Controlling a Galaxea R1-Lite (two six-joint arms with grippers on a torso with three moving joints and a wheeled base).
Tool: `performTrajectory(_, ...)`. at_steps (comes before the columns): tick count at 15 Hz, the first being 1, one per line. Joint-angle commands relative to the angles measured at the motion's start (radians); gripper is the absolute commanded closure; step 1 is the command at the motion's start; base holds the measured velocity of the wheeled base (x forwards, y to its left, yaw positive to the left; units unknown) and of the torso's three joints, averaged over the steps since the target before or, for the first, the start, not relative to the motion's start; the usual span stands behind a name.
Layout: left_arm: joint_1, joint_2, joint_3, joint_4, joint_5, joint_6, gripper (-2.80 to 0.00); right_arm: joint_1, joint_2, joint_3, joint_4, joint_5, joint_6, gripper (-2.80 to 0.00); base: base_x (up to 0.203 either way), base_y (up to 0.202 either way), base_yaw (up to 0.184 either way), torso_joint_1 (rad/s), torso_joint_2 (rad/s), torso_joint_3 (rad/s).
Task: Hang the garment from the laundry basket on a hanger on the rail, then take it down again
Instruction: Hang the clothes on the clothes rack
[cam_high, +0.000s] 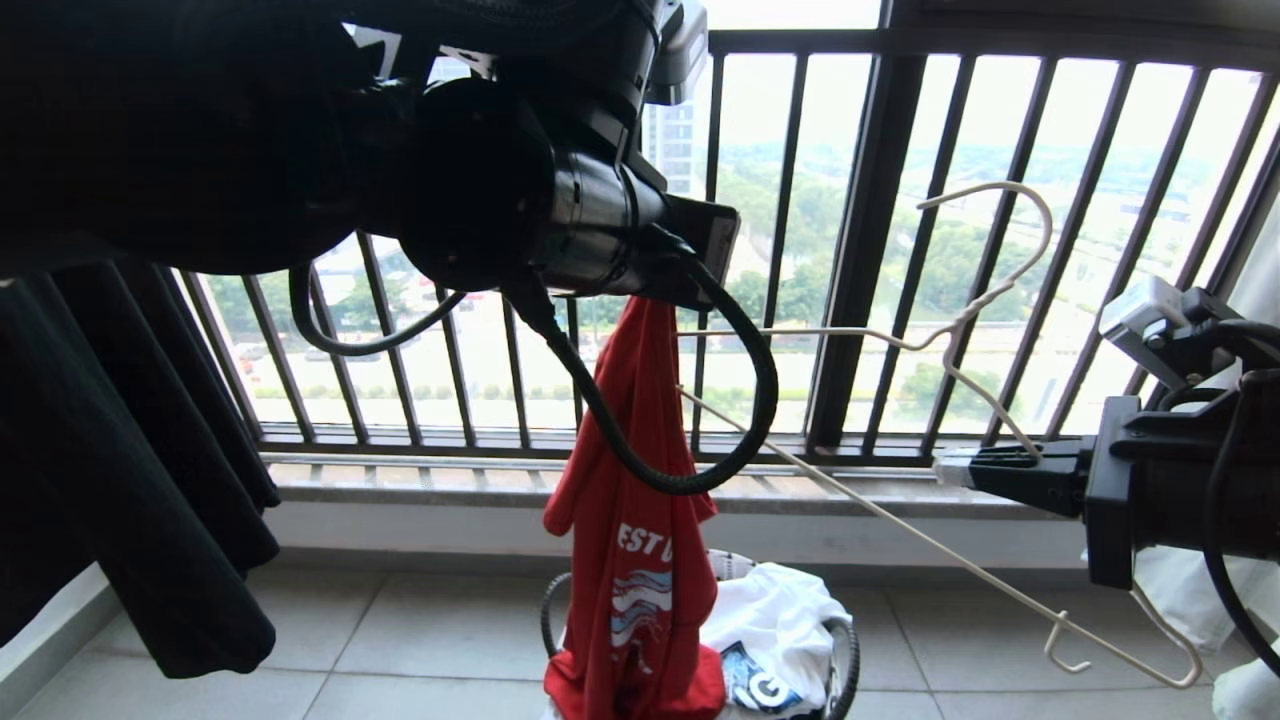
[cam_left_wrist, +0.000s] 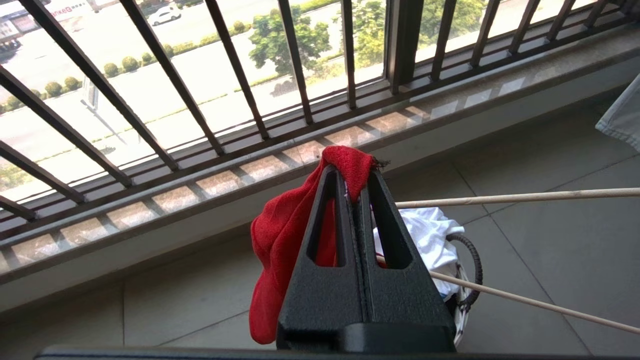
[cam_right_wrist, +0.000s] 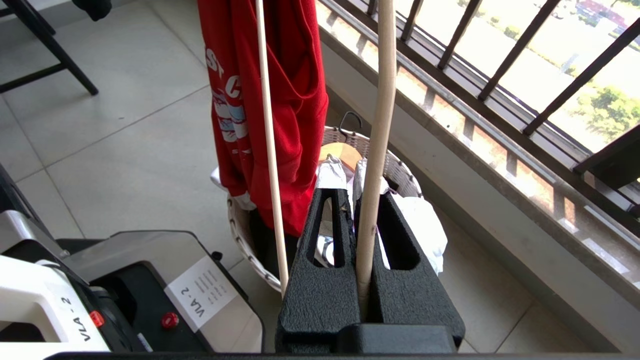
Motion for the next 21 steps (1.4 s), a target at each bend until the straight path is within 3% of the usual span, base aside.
performTrajectory(1, 0.033, -0.027, -0.002, 0.002, 0.006, 0.04, 0.0, 0.001, -0.001, 0.002, 0.001, 0.005, -0.002, 0.0, 0.0, 0.0, 0.0, 0.0, 0.0, 0.0)
performTrajectory(5, 0.059, -0.058, 0.001, 0.003, 0.018, 0.106, 0.0, 0.002, -0.004, 0.003, 0.001, 0.009, -0.004, 0.0, 0.0, 0.0, 0.0, 0.0, 0.0, 0.0)
performTrajectory(15, 0.058, -0.09, 0.093, 0.006, 0.022, 0.12, 0.0, -0.007, 0.002, -0.006, -0.001, -0.002, -0.004, 0.0, 0.0, 0.0, 0.0, 0.0, 0.0, 0.0)
performTrajectory(21, -0.008, -0.09, 0.103, 0.033, 0.013, 0.115, 0.0, -0.009, -0.001, -0.002, -0.002, -0.007, -0.005, 0.0, 0.0, 0.0, 0.0, 0.0, 0.0, 0.0)
